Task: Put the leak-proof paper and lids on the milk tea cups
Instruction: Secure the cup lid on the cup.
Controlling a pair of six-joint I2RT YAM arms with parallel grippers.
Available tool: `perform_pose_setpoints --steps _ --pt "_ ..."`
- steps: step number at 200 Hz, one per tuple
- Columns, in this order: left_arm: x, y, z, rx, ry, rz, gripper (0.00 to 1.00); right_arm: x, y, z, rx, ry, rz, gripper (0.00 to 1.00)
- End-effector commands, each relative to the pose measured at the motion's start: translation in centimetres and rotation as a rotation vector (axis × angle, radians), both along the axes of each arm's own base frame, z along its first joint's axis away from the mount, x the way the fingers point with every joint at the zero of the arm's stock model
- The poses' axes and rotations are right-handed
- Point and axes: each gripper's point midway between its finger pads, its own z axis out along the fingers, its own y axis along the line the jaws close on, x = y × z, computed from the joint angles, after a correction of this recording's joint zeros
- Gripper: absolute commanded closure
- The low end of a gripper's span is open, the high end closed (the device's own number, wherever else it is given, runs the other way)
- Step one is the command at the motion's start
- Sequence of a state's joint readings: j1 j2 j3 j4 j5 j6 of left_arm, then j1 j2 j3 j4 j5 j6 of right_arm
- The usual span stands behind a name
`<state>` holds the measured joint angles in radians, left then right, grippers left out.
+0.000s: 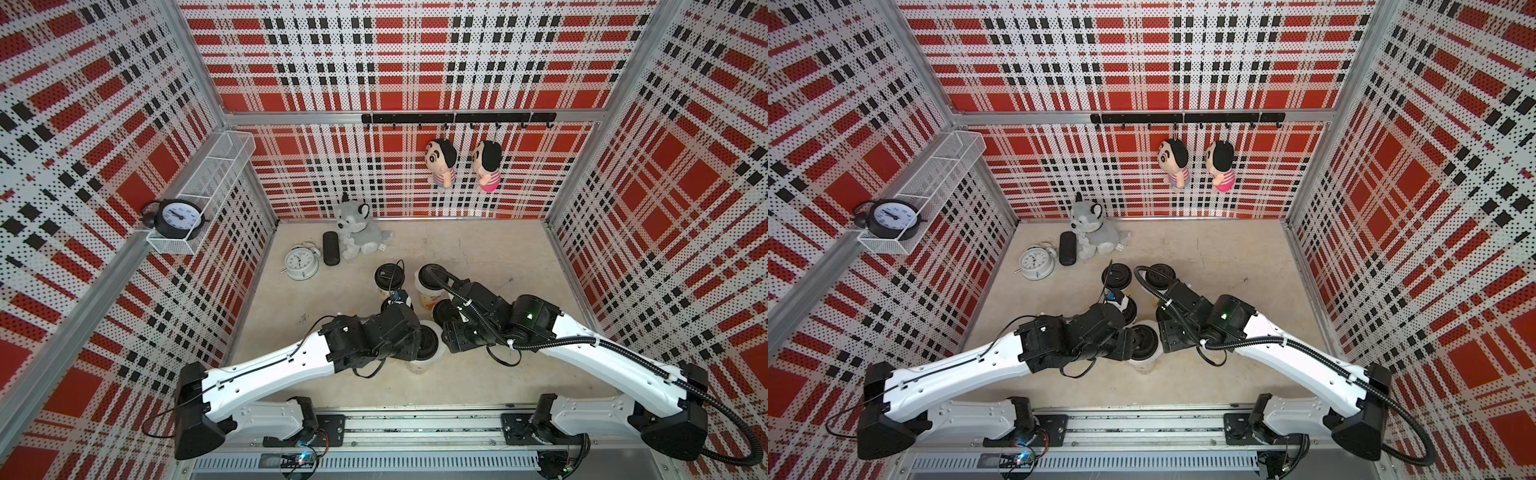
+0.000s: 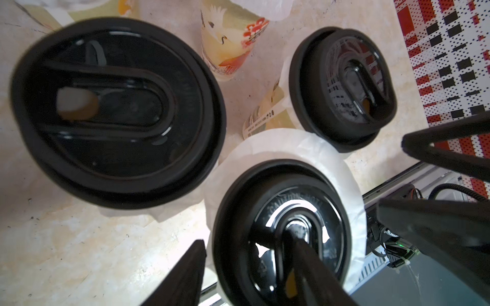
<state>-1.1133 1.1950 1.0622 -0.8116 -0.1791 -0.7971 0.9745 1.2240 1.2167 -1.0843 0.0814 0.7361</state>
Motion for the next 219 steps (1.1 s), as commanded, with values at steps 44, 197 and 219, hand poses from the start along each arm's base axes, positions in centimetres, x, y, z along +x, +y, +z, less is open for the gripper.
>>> perform_pose_setpoints --steps 44,197,219 --pt "-1.1 1.9 -2.8 0.101 0.067 -0.006 0.44 -0.1 1.6 0.3 0.057 0.002 -0.016 0.46" --pt "-1.4 2.1 -3.2 0.099 0.073 -0.013 0.44 -1.0 2.2 -2.9 0.014 0.05 -0.045 0.51" --pt "-1.4 2.0 -3.2 0.098 0.074 -0.014 0.44 -1.4 1.9 -3.8 -0.004 0.063 -0.059 0.51"
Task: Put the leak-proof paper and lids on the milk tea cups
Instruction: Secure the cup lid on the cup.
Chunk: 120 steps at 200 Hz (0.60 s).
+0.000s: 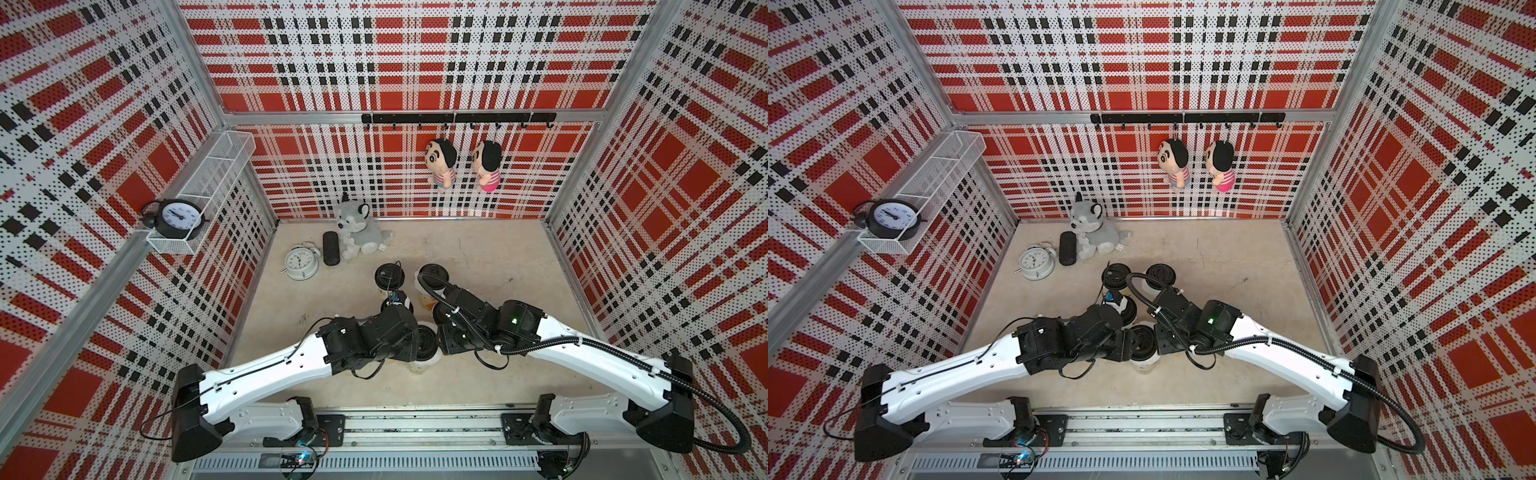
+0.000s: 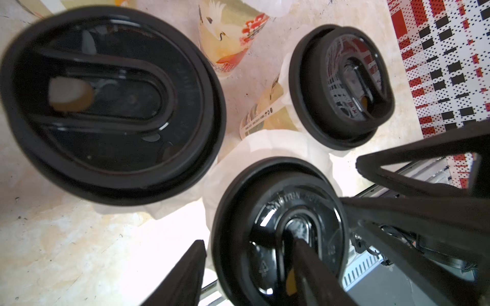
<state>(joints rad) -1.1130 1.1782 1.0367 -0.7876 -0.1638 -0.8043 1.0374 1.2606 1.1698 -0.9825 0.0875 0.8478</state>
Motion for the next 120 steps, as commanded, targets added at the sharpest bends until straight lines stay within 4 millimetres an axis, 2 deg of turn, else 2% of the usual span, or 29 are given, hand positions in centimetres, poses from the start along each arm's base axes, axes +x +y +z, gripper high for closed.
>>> perform_pose_setpoints --steps 1,93,120 --pt "-1.2 2.1 -3.0 0.121 0.066 -0.012 0.44 -0.9 -0.6 -2.3 -0.053 0.041 -0.021 0.51" --pt "-1.4 2.2 -3.6 0.124 0.075 -0.021 0.44 -2.5 -2.1 -5.6 -0.118 0.106 -0.047 0.51" --pt "-1.6 2.4 -3.8 0.122 0.078 -0.019 0.44 -2.6 -2.3 -5.8 -0.131 0.113 -0.049 0.51"
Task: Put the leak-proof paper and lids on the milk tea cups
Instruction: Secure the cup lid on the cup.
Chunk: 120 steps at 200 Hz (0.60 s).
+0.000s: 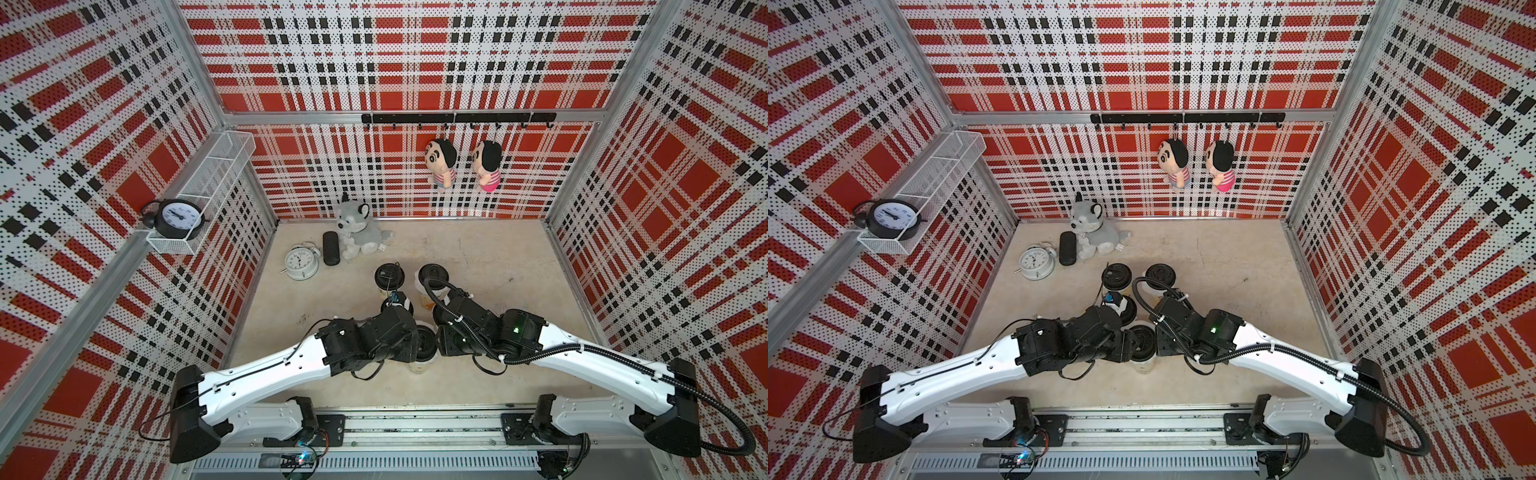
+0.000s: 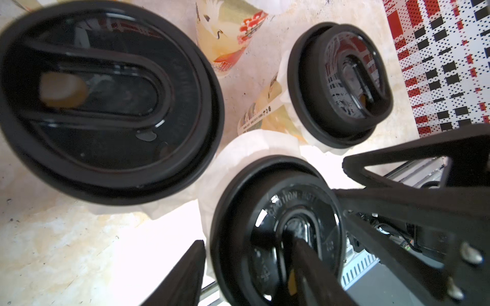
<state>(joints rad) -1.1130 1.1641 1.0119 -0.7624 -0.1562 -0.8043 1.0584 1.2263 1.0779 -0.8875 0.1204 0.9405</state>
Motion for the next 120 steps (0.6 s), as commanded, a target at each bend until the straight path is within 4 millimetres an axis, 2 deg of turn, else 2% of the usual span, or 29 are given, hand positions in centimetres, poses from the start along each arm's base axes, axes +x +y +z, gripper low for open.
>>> perform_pose_setpoints --steps 1,34,90,120 --pt "-1.5 2.5 -3.6 0.137 0.078 -0.015 0.44 -2.6 -2.5 -4.6 -0.176 0.128 0.028 0.51" --pt "-1.6 2.8 -3.6 0.128 0.081 -0.009 0.44 -2.1 -2.0 -3.0 -0.145 0.096 0.025 0.51" --pt "-1.7 3.0 -3.4 0.119 0.074 -0.002 0.44 -0.2 -0.6 3.8 -0.017 -0.053 0.023 0.49" --pt "-1.5 2.9 -3.4 0.118 0.071 0.0 0.44 0.2 0.6 4.9 0.019 -0.073 0.049 0.49"
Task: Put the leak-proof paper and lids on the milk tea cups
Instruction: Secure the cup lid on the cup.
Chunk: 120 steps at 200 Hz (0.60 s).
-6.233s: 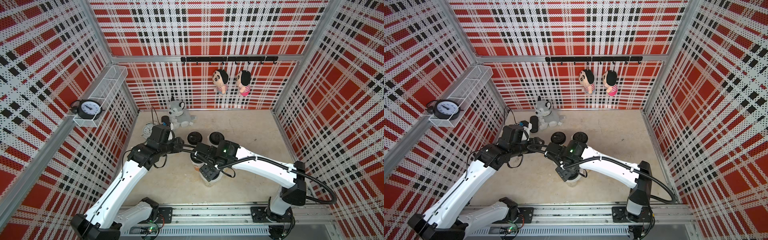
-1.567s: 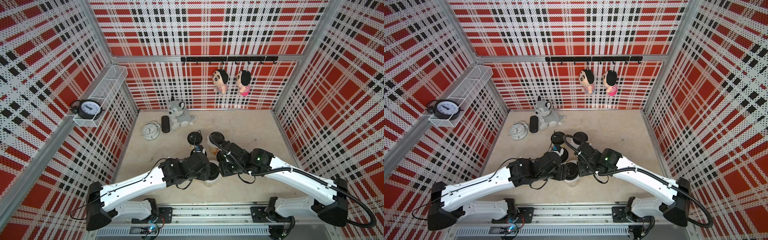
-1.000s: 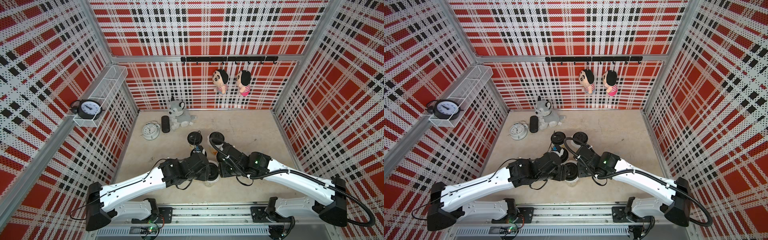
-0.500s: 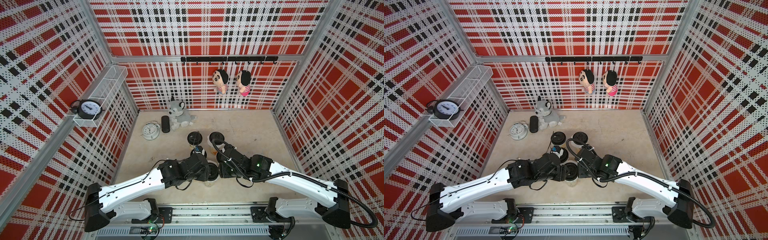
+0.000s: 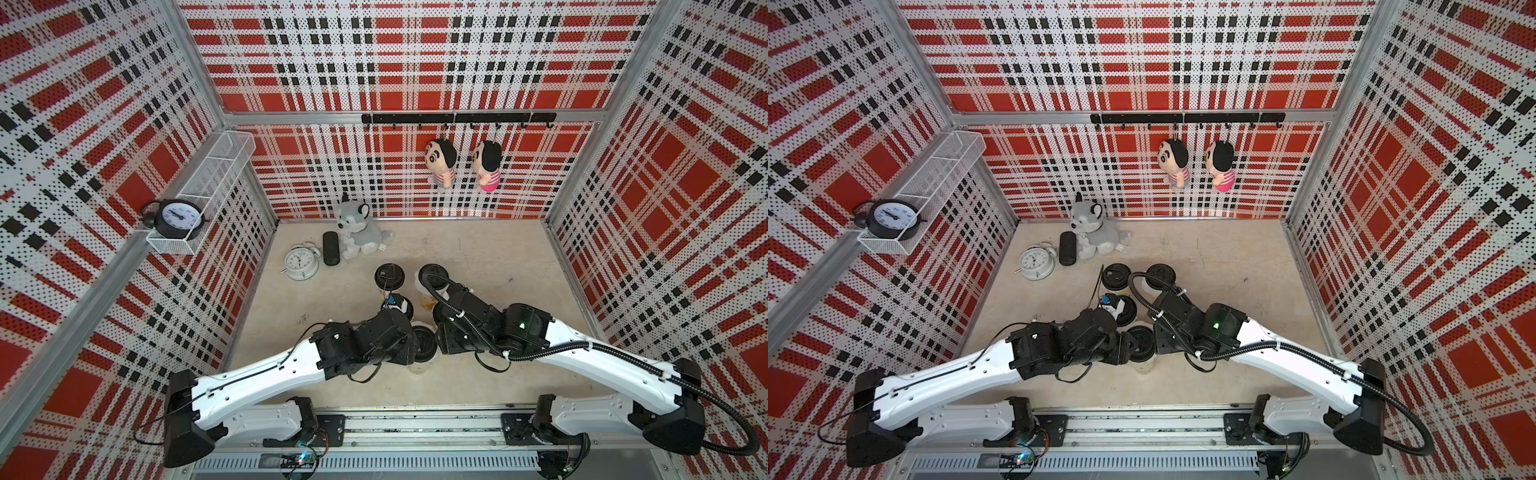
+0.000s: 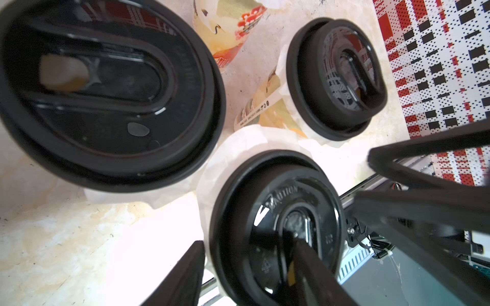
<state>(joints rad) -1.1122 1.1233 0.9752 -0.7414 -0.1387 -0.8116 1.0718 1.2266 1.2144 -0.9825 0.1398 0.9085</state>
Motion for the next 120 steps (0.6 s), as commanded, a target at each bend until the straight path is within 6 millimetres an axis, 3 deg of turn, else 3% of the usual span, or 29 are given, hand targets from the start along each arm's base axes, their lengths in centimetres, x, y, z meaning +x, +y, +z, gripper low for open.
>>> perform_pose_setpoints --steps 1,48,120 --pt "-1.1 2.6 -3.4 0.151 0.066 0.004 0.44 0.1 0.3 1.0 0.004 -0.026 0.02 0.49" --pt "-1.0 2.4 -3.5 0.148 0.065 0.004 0.44 0.4 2.5 0.2 0.028 -0.013 0.061 0.47" --pt "-0.5 2.4 -3.7 0.155 0.062 0.0 0.44 0.4 4.0 -2.3 0.022 0.031 0.073 0.46"
